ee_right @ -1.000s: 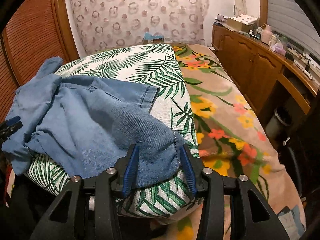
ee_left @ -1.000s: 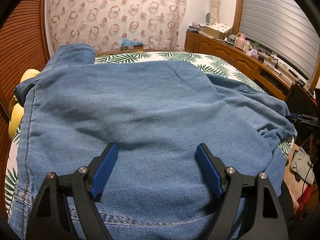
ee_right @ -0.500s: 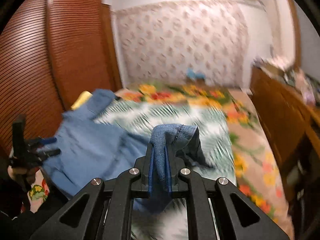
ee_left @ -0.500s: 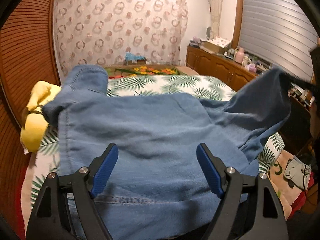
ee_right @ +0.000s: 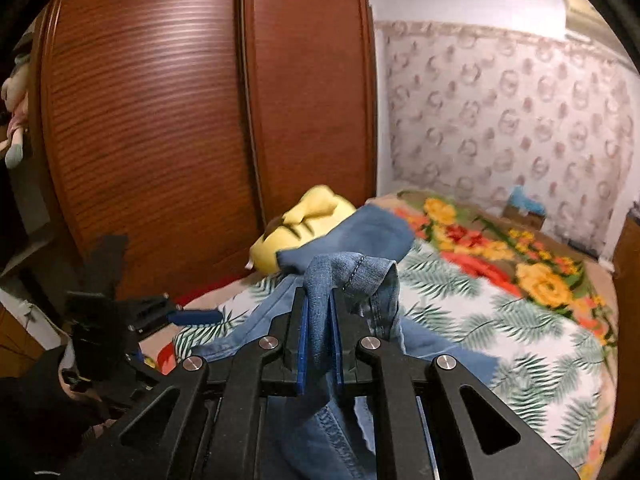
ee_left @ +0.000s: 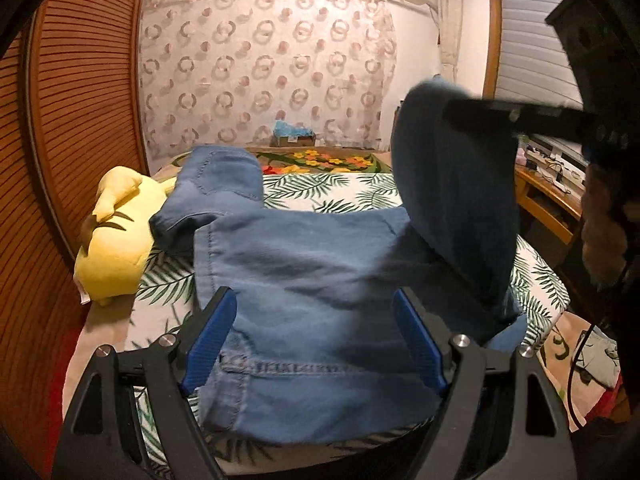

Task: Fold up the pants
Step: 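Lift the held leg, fold it over the jeans, and open the right gripper, then close the left gripper on the folded hem while the right gripper grasps the jeans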

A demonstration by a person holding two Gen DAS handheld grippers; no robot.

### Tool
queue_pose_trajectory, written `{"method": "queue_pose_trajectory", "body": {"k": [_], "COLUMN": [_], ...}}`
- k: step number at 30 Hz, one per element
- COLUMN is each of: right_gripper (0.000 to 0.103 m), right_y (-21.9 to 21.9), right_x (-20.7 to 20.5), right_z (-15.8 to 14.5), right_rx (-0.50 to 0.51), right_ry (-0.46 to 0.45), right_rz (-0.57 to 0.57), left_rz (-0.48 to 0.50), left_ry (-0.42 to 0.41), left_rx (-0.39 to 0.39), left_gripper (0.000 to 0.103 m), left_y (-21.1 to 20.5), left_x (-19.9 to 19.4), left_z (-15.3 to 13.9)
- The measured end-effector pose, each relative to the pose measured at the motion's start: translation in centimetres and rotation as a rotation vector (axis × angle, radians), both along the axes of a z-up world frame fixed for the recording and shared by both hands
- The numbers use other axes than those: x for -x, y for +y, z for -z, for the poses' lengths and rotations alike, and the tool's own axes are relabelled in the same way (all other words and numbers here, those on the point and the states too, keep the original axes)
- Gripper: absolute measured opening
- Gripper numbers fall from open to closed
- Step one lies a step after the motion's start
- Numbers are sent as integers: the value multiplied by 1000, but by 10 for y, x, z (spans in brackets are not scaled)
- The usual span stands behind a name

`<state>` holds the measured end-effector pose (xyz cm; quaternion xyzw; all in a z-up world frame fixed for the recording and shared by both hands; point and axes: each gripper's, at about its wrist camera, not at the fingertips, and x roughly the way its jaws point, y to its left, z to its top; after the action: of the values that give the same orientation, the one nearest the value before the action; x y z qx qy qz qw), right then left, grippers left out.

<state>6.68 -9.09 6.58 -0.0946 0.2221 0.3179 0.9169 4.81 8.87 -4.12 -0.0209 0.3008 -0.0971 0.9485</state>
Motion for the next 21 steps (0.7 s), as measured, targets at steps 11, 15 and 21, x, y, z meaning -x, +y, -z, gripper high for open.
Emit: {"method": "queue_pose_trajectory", "body": {"k": [11, 15, 21], "right_gripper": [29, 35, 36], "right_y": [-26, -19, -8], "right_x": [-16, -13, -12], "right_z": [4, 28, 53], "right_rx": [-16, 29, 60], "right_ry": [54, 88, 172], "right_rz": [82, 139, 166], "left_rz": [4, 19, 33], "left_ry": [25, 47, 77], "left_rx": [13, 16, -5], "left_gripper": [81, 81, 73], "left_y": [1, -3, -9], "left_x": [-7, -12, -24], "left_z": [14, 23, 33]}}
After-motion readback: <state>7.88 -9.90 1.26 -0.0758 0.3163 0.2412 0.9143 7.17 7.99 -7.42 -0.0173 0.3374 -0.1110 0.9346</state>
